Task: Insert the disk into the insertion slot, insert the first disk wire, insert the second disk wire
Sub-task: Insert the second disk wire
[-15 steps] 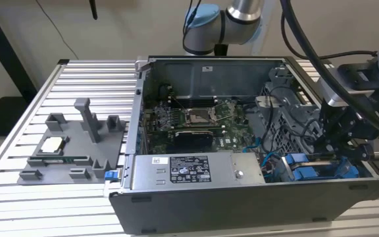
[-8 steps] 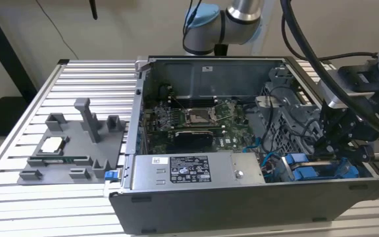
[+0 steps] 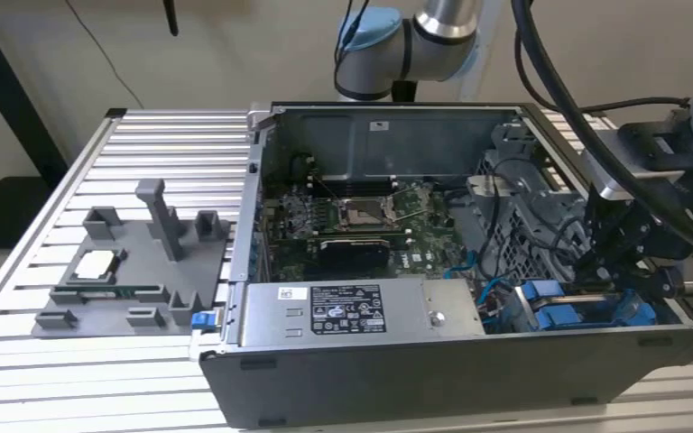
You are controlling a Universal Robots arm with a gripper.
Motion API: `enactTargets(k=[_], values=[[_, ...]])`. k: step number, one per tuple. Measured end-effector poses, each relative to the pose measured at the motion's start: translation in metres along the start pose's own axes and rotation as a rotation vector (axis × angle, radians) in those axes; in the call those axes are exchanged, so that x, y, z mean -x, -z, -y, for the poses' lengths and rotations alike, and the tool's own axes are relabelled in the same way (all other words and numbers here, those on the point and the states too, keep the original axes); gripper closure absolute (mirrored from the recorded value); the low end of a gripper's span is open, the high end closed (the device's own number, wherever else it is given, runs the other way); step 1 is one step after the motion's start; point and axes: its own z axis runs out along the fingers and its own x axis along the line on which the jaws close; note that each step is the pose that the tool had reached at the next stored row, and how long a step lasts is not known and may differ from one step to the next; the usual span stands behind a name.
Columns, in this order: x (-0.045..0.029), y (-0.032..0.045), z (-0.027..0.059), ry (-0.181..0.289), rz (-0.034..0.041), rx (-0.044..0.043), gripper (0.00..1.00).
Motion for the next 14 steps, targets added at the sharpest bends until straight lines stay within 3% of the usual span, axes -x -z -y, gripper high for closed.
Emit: enactTargets(k=[14], values=[[-0.0028,-0.0064,0.0000,0.001,0.0001,-0.0065,0.84]])
